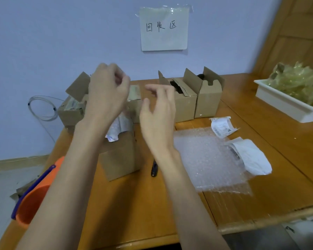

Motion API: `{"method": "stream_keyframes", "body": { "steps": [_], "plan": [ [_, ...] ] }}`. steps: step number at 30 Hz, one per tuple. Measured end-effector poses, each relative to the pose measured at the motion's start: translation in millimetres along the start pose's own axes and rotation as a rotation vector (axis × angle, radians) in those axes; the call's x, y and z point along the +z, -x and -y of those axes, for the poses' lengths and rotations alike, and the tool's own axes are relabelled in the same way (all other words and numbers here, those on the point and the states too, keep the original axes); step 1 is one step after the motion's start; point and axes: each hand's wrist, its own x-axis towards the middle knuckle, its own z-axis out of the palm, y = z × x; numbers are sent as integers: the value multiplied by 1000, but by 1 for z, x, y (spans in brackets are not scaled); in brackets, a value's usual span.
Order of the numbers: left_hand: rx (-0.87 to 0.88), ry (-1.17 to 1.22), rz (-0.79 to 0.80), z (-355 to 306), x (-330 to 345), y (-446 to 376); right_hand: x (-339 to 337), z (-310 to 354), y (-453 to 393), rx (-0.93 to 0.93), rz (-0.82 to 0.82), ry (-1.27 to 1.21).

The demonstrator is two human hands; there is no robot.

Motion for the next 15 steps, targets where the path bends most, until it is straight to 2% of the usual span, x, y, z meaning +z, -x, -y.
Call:
{"method": "stream_keyframes", "body": {
  "steps": [1, 2, 5, 7, 10, 12, 15],
  "plan": [
    [58, 56, -46, -18, 3, 11, -18, -11, 2, 58, -114, -39],
    [80, 157, -25, -34, 11, 20, -34, -27, 4, 113, -166, 0],
    [105, 217, 271, -64, 49, 52, -67, -81, 7, 359, -70, 301],
    [66, 57, 494, -63, 81, 72, -84, -107, 13, 486, 38, 506],
    [-62, -311, 807, -43, 112, 98, -103, -125, 25, 568, 206, 647],
    [-114, -397, 881, -29, 123, 112, -109, -133, 30, 578, 285, 689],
    [-136, -402, 812, -21, 130, 124, -112, -138, 35, 541, 222, 674]
  ]
}}
